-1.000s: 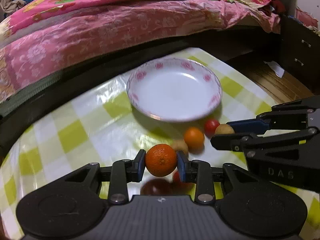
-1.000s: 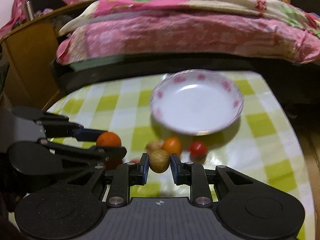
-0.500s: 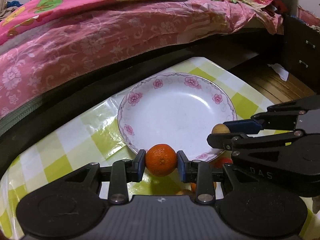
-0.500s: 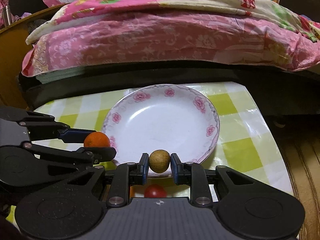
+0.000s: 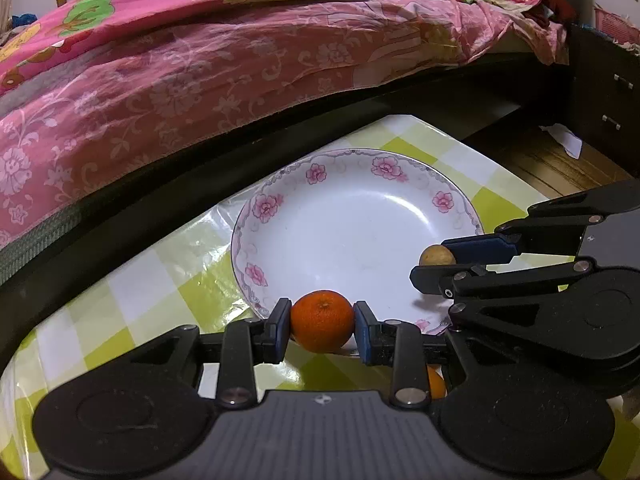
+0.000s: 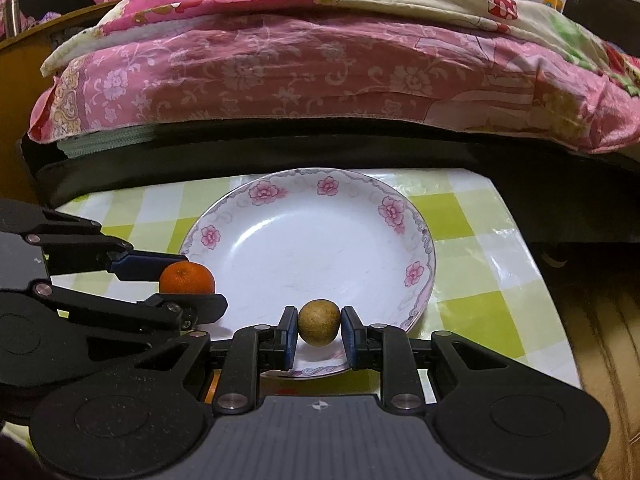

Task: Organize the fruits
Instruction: 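Carry both fruits over the white plate and open both tools to release them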

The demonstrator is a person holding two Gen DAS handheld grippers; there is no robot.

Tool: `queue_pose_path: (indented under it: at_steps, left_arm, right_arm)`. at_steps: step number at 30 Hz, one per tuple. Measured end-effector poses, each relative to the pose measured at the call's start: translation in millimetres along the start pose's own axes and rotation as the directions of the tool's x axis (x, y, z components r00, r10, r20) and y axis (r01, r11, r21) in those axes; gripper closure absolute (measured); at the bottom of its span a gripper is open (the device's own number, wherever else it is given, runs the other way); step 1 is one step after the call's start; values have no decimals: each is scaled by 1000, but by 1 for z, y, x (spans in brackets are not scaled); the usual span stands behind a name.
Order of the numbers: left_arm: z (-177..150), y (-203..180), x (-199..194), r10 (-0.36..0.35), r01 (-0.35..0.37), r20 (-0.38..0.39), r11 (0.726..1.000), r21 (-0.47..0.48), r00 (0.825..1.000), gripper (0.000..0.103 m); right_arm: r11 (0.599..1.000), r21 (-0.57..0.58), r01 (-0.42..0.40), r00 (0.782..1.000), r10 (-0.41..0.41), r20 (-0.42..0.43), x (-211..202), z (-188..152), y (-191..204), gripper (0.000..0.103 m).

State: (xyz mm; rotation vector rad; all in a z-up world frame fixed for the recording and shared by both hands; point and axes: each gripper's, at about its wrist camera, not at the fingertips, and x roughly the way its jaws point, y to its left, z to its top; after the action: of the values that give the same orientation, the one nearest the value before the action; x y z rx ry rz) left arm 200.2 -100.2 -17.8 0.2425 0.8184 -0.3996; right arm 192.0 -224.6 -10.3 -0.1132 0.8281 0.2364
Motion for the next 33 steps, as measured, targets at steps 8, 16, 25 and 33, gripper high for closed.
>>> queue_pose_path:
  at_steps: [8, 16, 25, 33]
  left_arm:
    - [0, 0, 1, 3, -3, 3, 1000, 4, 1000, 63]
    - [0, -1, 0, 9, -9, 5, 1000, 9, 1000, 63]
    - [1, -2, 1, 12, -12, 5, 1000, 10, 1000, 62]
    - [1, -1, -1, 21, -21, 13, 1000, 14, 1000, 61]
  right_arm:
    - [1000, 1, 4, 1000, -4, -2, 2, 2, -2, 83]
    - [1000, -1, 9, 1000, -9, 1, 3, 1, -2, 82]
    - [1000, -4, 11, 1000, -11, 8, 2, 2, -2, 82]
    - [1000, -6, 17, 1000, -17, 15, 0, 2, -2, 81]
